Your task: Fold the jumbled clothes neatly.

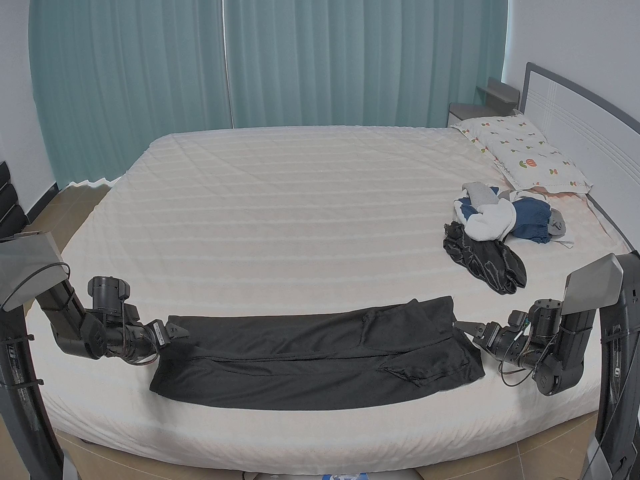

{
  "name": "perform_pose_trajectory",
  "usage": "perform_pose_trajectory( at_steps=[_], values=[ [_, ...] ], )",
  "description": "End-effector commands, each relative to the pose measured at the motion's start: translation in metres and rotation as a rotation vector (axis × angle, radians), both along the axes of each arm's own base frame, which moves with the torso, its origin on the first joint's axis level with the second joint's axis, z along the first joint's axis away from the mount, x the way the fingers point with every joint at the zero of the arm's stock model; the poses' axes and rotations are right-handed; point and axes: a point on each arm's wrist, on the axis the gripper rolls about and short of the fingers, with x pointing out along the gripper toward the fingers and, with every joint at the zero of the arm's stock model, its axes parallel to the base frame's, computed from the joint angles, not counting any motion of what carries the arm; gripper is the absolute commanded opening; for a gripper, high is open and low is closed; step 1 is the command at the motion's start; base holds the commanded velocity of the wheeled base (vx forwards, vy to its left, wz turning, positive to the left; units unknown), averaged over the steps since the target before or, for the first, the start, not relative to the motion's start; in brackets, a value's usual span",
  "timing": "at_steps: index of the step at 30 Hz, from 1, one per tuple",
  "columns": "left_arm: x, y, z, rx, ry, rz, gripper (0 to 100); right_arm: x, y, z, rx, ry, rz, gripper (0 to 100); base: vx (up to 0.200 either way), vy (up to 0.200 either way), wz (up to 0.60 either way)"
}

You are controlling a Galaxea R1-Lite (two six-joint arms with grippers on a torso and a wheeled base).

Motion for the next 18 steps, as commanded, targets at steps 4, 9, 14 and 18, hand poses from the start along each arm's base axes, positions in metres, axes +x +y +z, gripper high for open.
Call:
perform_pose_trajectory(
  at_steps=[4, 9, 14, 18],
  values=[
    [0.009, -0.015, -0.015, 0.072, 0.016, -0.04, 100, 0.003, -0.003, 0.005, 0.014, -0.02, -0.015, 100, 0.0, 0.0, 0.0],
    [0.008, -0.015, -0.03, 0.116, 0.05, -0.072, 100, 0.003, -0.003, 0.004, 0.015, -0.019, -0.012, 100, 0.0, 0.0, 0.0],
    [0.007, -0.016, -0.027, 0.118, 0.031, -0.081, 100, 0.002, 0.002, 0.004, 0.015, -0.013, 0.003, 100, 0.0, 0.0, 0.0],
    [0.009, -0.015, -0.028, 0.119, -0.01, -0.077, 100, 0.002, 0.003, 0.005, 0.018, -0.014, 0.004, 100, 0.0, 0.0, 0.0]
  ],
)
